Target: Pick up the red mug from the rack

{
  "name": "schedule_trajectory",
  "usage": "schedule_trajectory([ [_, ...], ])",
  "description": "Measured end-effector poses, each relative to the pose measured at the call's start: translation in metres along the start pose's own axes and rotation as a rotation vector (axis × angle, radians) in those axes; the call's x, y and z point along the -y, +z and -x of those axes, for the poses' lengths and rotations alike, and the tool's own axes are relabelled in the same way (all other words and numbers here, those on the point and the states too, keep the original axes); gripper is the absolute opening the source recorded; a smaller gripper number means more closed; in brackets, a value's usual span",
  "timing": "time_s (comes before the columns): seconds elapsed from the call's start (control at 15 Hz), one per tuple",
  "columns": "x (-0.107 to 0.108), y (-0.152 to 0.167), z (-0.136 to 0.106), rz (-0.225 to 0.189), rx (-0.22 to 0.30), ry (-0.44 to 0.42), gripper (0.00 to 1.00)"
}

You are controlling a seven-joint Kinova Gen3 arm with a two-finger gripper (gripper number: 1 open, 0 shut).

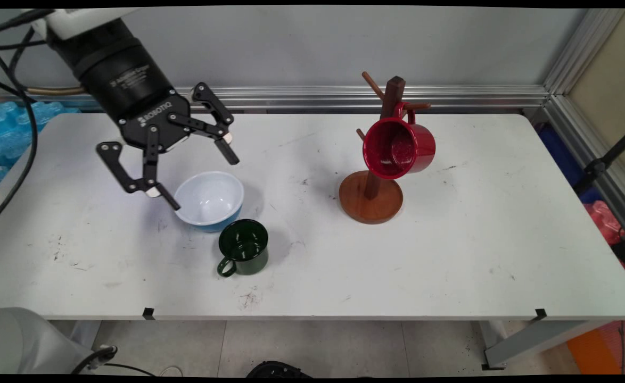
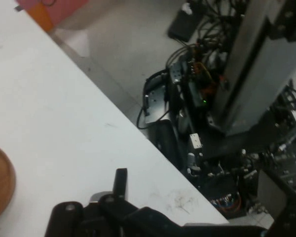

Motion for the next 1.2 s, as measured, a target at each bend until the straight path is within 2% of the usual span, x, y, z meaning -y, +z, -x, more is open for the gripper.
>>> schedule_trajectory([
  [0.27, -0.001, -0.002, 0.001, 0.023, 0.000, 0.044, 1.00],
  [0.4, 0.002, -0.001, -0.004, 0.007, -0.017, 0.021, 1.00],
  [0.8, 0.006, 0.004, -0.029, -0.111, -0.095, -0.222, 1.00],
  [1.0, 0.009, 0.011, -0.038, -0.144, -0.110, -0.320, 1.00],
  [1.2, 0.016, 0.024, -0.050, -0.196, -0.125, -0.460, 1.00],
])
